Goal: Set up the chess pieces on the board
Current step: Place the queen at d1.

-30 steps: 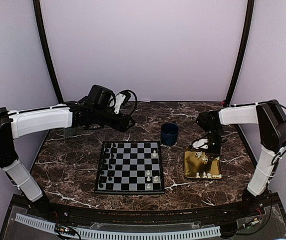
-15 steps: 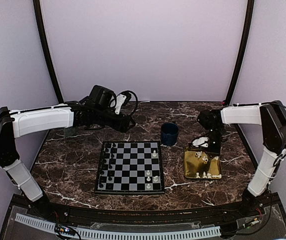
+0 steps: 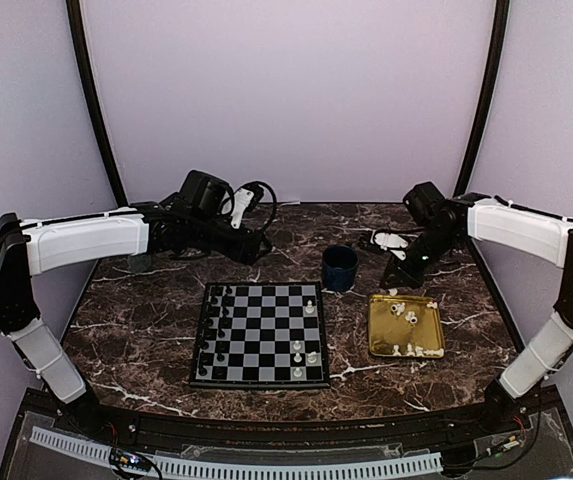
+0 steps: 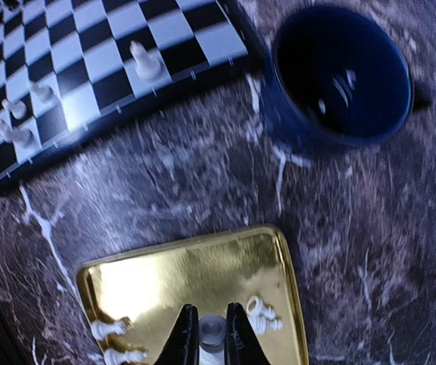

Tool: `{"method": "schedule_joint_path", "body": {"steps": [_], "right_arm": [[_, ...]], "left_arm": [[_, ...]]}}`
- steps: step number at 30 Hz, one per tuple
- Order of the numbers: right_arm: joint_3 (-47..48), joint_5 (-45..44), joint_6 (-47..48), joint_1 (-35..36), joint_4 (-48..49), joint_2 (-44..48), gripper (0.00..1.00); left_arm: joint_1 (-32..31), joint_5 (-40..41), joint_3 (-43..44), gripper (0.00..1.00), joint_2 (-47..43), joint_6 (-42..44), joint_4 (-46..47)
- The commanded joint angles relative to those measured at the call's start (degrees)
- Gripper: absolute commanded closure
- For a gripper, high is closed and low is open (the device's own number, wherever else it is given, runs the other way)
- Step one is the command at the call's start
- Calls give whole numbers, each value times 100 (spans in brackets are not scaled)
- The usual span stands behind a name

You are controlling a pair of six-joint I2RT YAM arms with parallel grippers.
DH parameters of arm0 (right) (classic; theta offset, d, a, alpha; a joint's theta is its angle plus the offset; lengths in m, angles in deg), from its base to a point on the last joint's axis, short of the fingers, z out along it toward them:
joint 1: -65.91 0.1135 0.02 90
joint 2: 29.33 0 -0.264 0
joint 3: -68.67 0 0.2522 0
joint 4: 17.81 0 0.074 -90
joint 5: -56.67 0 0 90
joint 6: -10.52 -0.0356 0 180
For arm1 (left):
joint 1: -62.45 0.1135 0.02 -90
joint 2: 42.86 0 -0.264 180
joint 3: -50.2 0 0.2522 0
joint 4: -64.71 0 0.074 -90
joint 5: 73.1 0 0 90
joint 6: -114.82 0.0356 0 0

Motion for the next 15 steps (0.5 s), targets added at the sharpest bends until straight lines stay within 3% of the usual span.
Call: {"method": "schedule_joint_path", "body": {"steps": [1, 8, 15], "right_arm": [[18, 1341, -381, 551, 1251, 333, 90], [-455, 1851, -961, 1300, 3090, 131, 90], [-708, 2101, -1051, 1850, 3919, -660, 89]], "left_arm": [[-5, 129, 146, 30, -95, 61, -76], [4, 434, 69, 30, -57, 237, 57], [4, 517, 77, 30, 2, 297, 82]]}}
